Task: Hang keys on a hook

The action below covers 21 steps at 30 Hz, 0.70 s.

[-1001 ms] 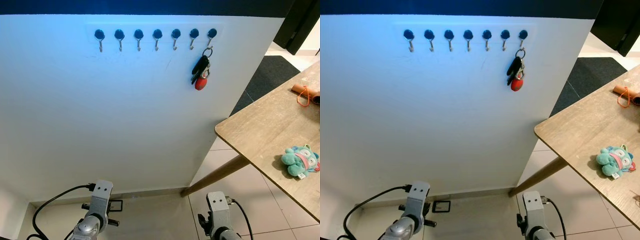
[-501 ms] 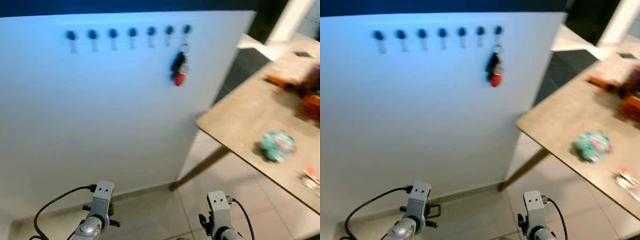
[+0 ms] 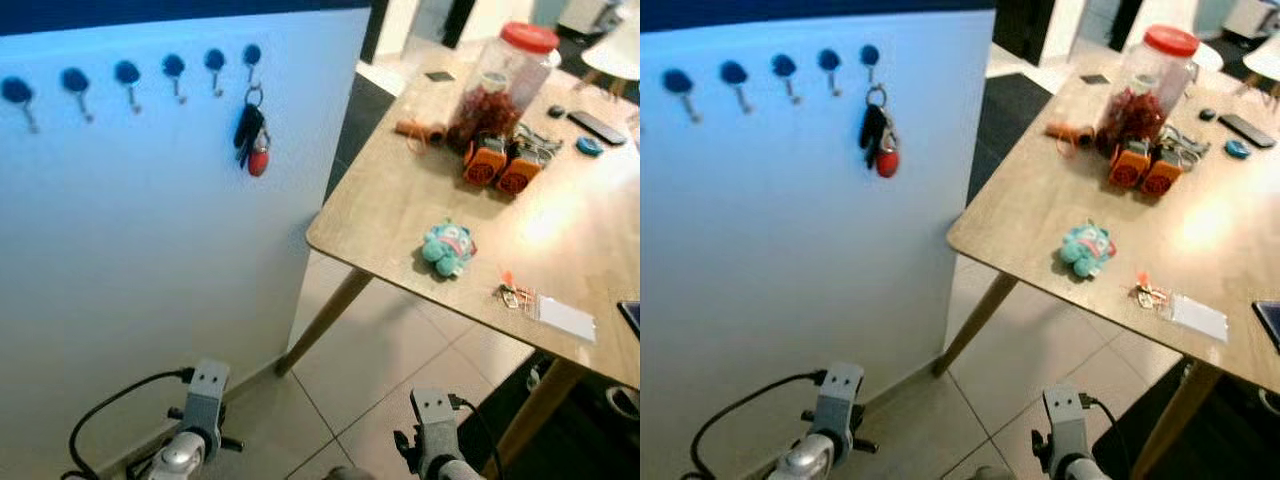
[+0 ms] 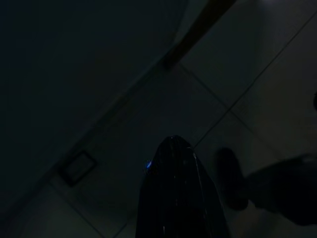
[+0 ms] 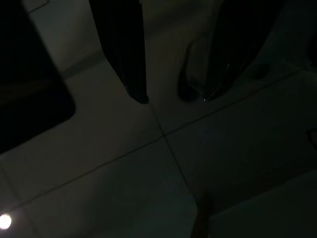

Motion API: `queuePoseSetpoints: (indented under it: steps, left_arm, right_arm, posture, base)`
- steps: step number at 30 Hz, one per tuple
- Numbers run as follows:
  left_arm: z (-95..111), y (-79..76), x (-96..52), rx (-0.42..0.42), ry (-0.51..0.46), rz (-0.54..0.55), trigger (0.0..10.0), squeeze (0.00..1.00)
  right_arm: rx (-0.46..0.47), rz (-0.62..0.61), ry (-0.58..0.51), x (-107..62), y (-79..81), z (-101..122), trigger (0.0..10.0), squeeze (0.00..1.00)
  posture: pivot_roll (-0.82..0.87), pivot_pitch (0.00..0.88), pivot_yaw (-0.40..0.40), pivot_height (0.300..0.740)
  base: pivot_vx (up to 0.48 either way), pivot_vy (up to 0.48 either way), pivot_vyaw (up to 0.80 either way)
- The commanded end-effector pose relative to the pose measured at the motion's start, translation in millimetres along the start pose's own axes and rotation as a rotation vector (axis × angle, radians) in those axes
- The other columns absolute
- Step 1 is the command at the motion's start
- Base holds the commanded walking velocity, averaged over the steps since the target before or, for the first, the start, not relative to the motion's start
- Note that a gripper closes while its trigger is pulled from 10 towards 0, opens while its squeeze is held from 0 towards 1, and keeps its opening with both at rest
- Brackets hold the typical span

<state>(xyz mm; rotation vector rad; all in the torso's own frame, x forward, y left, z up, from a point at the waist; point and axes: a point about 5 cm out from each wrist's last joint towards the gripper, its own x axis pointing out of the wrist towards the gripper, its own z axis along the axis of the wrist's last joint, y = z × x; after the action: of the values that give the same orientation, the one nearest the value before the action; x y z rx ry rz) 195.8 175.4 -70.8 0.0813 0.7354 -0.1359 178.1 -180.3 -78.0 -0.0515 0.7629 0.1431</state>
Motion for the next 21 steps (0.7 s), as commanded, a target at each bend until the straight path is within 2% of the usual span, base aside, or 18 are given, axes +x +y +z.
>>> queuePoseSetpoints:
  steps: [1,21]
  left_arm:
    - [-0.2,-2.0,0.1,-0.005,-0.002,-0.006,10.0,0.00]
    - [-2.1,0.0,-0.9,-0.015,-0.001,0.014,10.0,0.00]
  right_arm:
    - [0.003,-0.013,0.037,-4.7,-4.4,-10.6,10.0,0.00]
    - [-0.031,0.004,0.037,-3.5,-5.7,-7.3,10.0,0.00]
  posture:
    - [0.04,0.048,-0.057,0.740]
    - [0.04,0.035,-0.070,0.740]
  base:
    - [0.000,0.000,-0.80]
    - [0.000,0.000,-0.80]
